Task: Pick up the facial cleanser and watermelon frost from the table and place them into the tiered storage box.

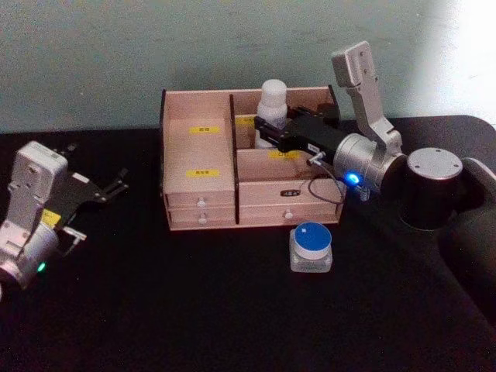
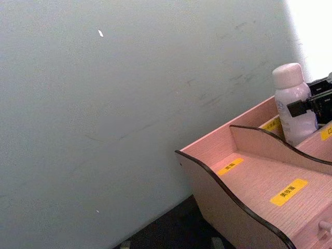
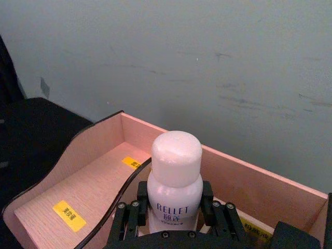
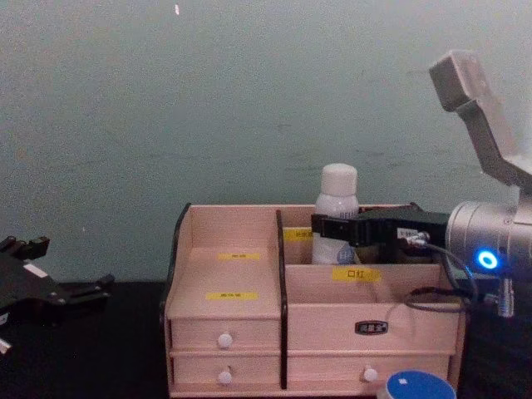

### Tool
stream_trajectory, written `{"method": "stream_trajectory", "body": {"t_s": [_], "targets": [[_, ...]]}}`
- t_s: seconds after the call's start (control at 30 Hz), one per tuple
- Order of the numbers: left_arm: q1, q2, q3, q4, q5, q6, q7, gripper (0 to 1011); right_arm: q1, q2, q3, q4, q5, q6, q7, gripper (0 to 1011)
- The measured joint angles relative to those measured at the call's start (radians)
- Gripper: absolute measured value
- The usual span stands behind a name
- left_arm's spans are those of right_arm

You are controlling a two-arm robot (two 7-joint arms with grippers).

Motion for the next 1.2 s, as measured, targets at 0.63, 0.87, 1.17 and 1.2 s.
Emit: {"method": "stream_trajectory", "body": {"t_s": [0.63, 0.87, 1.17, 1.2], "targets": [[0.000, 0.000, 0.000, 0.000, 0.000, 0.000, 0.000, 1001, 0.002, -0.006, -0.003, 0.017, -0.016, -0.005, 0.004, 596], [0.000, 0.000, 0.000, 0.000, 0.000, 0.000, 0.000, 1001, 0.002, -0.005, -0.002, 0.015, -0.014, -0.005, 0.004, 660], [0.000, 0.000, 0.000, 0.000, 0.000, 0.000, 0.000, 1002, 0.002, -0.005, -0.002, 0.014, -0.013, -0.005, 0.004, 931], [0.000, 0.000, 0.000, 0.000, 0.000, 0.000, 0.000, 1001, 0.002, -0.005, -0.002, 0.014, -0.013, -0.005, 0.004, 944]]}}
